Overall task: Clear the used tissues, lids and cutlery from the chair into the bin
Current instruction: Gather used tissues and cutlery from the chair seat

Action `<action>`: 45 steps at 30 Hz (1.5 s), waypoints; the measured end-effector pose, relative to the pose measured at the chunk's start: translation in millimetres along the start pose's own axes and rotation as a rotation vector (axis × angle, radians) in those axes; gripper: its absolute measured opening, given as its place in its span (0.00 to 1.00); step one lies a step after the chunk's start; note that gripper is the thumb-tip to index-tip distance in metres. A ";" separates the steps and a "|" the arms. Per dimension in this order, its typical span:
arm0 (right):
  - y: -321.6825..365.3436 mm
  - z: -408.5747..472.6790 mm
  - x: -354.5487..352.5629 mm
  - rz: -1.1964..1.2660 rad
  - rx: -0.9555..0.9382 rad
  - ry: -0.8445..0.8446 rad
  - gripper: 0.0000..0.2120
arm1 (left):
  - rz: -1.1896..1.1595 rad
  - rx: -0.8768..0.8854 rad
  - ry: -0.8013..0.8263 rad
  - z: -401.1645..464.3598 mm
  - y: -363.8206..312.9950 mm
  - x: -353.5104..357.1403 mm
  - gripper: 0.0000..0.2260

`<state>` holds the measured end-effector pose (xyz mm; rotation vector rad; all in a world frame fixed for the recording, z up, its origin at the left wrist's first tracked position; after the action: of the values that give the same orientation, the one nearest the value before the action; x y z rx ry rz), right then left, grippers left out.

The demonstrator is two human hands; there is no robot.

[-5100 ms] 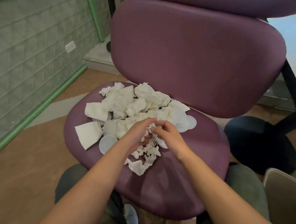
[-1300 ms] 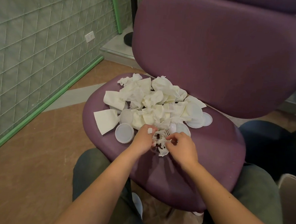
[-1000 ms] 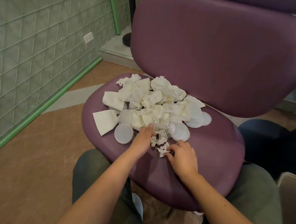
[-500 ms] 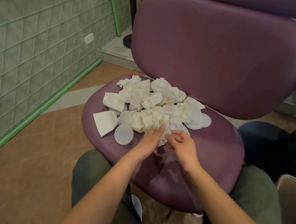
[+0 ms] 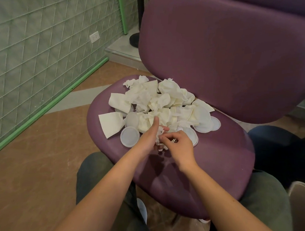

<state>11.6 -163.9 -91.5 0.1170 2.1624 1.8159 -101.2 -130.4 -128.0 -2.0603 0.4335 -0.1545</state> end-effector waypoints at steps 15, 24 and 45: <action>-43.2 1.4 28.7 -0.851 -0.101 0.301 0.18 | 0.222 0.063 -0.241 7.6 14.6 -43.9 0.12; -39.3 -3.6 11.0 -0.467 -0.069 0.138 0.05 | 0.251 0.059 -0.154 2.8 11.4 -27.4 0.14; 11.9 -34.1 -153.5 -0.031 -0.344 -0.346 0.20 | 0.209 0.245 0.133 3.1 -79.3 162.3 0.11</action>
<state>145.6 -233.9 -46.5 0.2920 1.5910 1.9521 69.4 -151.6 -72.4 -1.7584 0.6752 -0.2090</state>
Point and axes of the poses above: each hand's wrist, its own z-axis towards the middle knuckle, its own x-axis out of the palm, y = z × x, the point moved 10 cm from there along z, towards the middle knuckle, and after that the axes turned 10 degrees about z, right-handed, at the moved point
